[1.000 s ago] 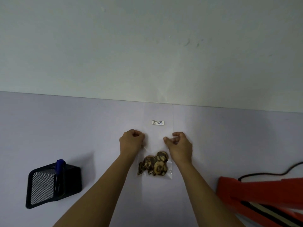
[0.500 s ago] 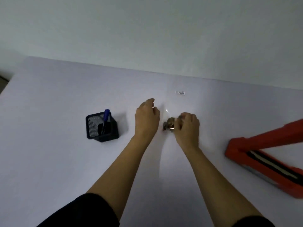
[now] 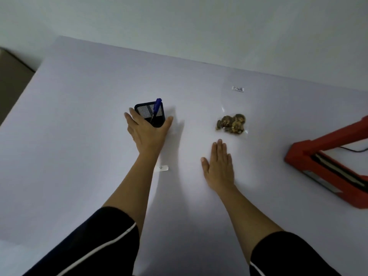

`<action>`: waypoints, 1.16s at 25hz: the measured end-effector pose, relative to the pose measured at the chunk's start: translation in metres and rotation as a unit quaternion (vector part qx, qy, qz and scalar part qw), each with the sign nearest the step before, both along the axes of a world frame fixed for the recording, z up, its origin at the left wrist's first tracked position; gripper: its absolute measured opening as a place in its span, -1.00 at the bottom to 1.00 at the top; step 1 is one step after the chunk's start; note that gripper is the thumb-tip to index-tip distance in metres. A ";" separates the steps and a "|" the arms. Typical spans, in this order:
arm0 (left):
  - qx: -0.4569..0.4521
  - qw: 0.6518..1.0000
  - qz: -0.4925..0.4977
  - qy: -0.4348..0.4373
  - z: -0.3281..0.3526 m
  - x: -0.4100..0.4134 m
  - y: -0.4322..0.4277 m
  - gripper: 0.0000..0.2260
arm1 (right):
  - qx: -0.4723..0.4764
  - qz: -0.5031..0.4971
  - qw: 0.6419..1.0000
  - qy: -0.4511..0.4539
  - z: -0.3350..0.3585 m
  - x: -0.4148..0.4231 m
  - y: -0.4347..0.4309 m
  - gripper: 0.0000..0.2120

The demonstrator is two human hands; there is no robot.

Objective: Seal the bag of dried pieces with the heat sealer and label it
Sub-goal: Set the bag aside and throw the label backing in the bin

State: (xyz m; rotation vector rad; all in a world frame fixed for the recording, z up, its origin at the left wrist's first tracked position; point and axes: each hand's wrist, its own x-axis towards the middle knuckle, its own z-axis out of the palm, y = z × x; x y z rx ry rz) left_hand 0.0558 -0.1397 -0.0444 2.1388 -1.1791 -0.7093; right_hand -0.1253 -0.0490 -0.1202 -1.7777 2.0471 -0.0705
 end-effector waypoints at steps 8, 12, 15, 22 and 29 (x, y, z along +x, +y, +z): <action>-0.062 0.994 -0.072 0.047 0.014 -0.043 -0.062 -0.14 | -0.013 -0.013 1.000 0.020 -0.009 -0.019 -0.007 -0.22; -0.057 0.985 -0.146 0.076 0.018 -0.095 -0.117 -0.12 | -0.027 -0.017 0.999 0.007 -0.011 -0.021 -0.006 -0.28; -0.057 0.983 -0.157 0.076 0.017 -0.125 -0.154 -0.07 | -0.043 -0.027 0.999 0.005 -0.011 -0.022 -0.006 -0.27; -0.052 0.981 -0.179 0.055 0.002 -0.148 -0.198 -0.01 | -0.062 -0.040 0.997 0.013 -0.012 -0.021 -0.005 -0.28; -0.039 0.978 -0.199 0.047 0.003 -0.147 -0.220 0.03 | -0.060 -0.042 0.997 0.021 -0.011 -0.022 -0.004 -0.28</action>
